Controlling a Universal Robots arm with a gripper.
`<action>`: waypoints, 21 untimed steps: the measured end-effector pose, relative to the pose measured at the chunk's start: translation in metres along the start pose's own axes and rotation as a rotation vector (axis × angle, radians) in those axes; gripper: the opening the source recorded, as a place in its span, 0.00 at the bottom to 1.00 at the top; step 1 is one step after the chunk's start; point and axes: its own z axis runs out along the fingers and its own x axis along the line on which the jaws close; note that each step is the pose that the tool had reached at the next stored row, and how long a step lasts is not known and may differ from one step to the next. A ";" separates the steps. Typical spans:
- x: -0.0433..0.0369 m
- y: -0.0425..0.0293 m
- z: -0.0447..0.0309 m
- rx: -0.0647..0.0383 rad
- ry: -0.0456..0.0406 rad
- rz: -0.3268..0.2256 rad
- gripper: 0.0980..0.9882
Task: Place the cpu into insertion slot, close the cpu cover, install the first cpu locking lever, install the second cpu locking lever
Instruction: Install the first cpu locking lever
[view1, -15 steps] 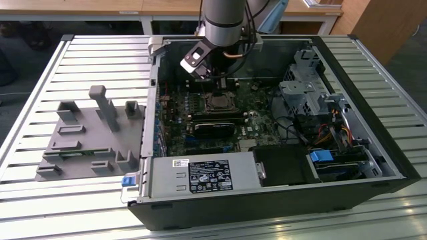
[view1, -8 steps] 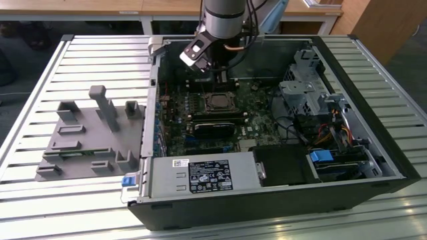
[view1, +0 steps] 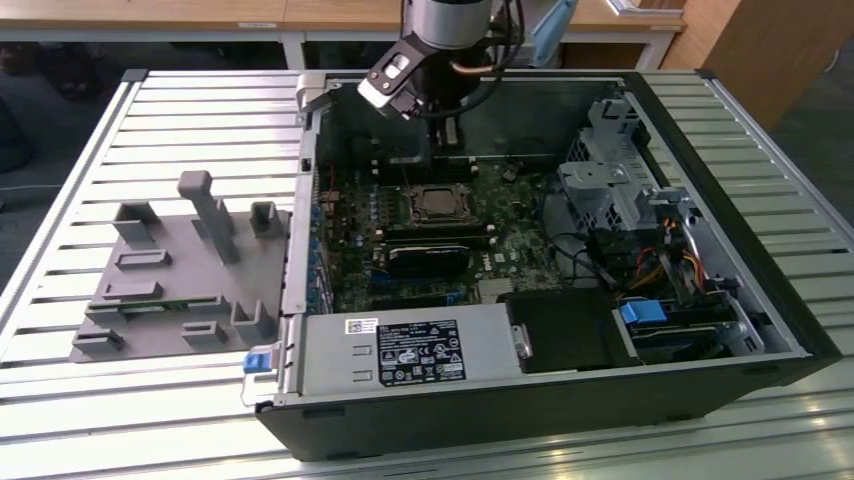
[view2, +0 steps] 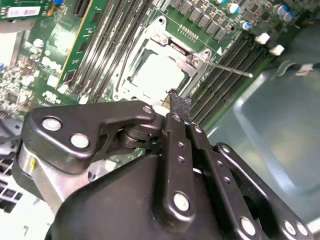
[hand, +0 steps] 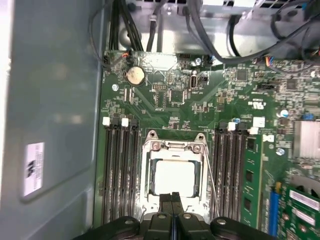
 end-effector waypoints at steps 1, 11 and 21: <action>0.0001 0.0000 -0.0032 -0.001 0.0000 0.000 0.01; 0.0002 0.0001 -0.0060 0.000 0.0033 -0.133 0.01; 0.0002 0.0001 -0.0059 0.004 0.0076 -0.306 0.01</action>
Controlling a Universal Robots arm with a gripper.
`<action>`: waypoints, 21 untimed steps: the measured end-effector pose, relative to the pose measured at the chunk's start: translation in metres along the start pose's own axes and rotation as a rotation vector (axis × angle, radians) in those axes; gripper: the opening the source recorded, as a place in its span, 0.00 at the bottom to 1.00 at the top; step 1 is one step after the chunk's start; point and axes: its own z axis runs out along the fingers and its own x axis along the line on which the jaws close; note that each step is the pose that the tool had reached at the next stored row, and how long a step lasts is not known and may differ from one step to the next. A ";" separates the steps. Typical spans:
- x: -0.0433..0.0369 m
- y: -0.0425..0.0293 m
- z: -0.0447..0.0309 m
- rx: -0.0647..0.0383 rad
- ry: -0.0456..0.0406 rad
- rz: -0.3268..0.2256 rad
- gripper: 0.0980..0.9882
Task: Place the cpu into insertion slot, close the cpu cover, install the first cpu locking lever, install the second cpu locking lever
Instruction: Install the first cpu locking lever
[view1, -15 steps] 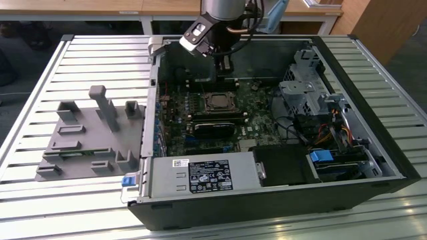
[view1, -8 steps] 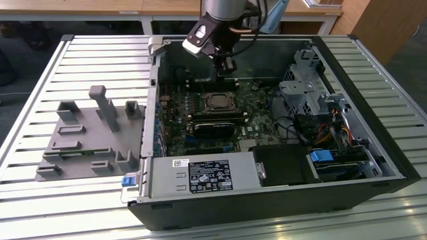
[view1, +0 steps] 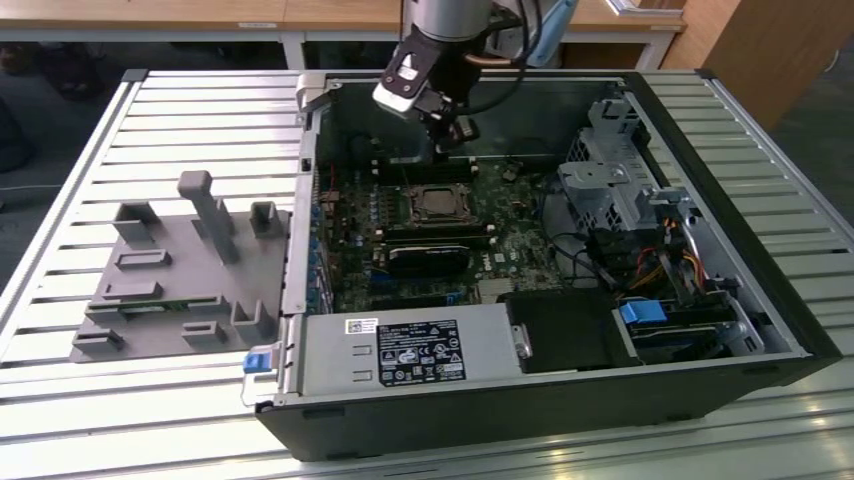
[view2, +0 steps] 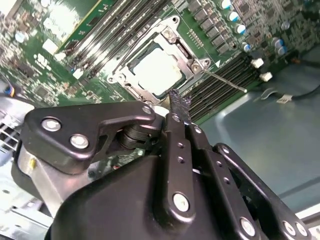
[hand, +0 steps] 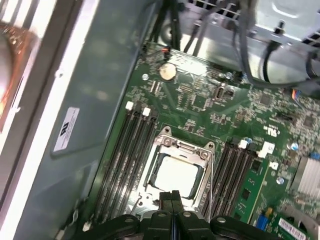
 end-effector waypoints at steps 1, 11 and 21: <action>0.0000 0.0000 0.0000 0.000 0.0004 -0.013 0.01; 0.0000 0.0000 0.0002 0.004 0.0043 -0.161 0.01; 0.0000 0.0000 0.0008 0.008 0.0086 -0.318 0.01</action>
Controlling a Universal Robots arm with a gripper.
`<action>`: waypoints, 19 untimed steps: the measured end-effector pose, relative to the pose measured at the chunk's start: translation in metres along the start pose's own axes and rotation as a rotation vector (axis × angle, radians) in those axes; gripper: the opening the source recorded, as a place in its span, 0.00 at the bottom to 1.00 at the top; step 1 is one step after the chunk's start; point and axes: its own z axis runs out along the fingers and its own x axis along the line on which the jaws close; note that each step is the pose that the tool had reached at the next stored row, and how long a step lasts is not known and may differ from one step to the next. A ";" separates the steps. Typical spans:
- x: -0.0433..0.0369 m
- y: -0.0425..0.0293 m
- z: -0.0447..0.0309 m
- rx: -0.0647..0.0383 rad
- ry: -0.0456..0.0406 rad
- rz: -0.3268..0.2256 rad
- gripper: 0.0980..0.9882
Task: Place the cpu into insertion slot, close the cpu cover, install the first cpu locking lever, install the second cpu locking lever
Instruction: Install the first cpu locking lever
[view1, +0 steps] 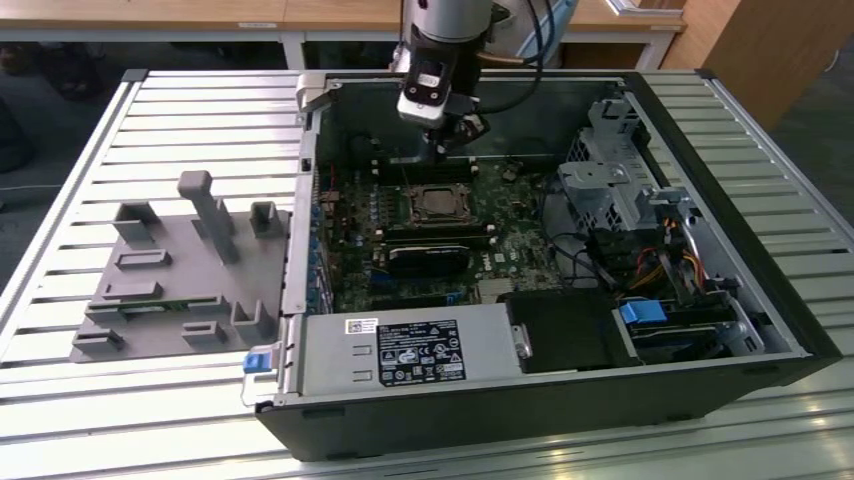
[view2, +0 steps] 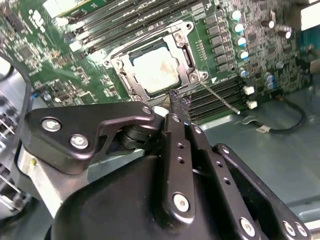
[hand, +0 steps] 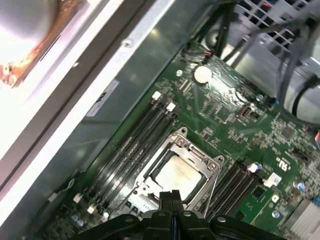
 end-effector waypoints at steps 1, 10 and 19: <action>0.0000 0.0000 0.0001 0.000 0.0005 -0.018 0.01; 0.0000 0.0000 0.0006 0.004 0.0049 -0.182 0.01; 0.0000 0.0000 0.0011 0.008 0.0094 -0.346 0.01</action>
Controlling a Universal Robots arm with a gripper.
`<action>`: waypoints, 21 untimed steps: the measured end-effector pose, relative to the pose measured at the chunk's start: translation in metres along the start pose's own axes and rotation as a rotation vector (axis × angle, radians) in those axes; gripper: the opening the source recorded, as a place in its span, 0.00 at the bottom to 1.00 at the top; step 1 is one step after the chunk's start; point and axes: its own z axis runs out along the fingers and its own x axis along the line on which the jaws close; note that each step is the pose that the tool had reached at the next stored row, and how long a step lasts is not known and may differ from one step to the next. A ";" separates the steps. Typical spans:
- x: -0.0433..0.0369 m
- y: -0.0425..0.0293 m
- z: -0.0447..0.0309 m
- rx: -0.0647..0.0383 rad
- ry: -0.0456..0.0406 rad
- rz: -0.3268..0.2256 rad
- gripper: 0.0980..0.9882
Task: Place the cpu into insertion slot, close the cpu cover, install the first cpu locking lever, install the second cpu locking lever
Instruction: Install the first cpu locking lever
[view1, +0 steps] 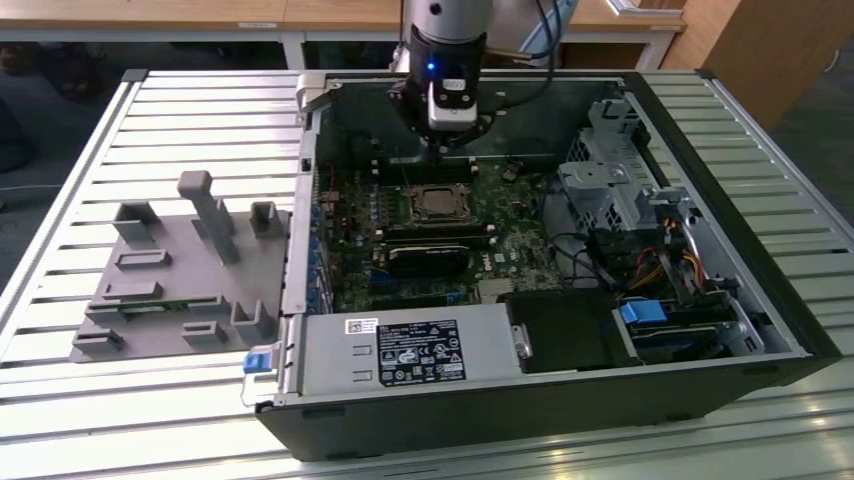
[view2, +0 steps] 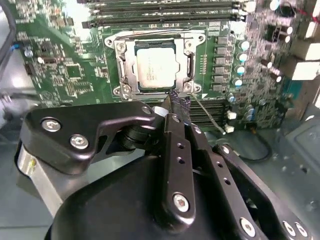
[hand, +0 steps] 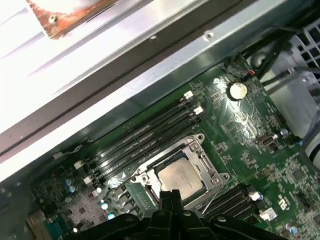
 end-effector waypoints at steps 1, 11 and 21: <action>0.0000 0.0000 0.0001 0.000 0.0005 -0.018 0.01; 0.0000 0.0000 0.0003 0.000 0.0000 -0.179 0.01; 0.0000 0.0000 0.0006 0.002 0.0027 -0.357 0.01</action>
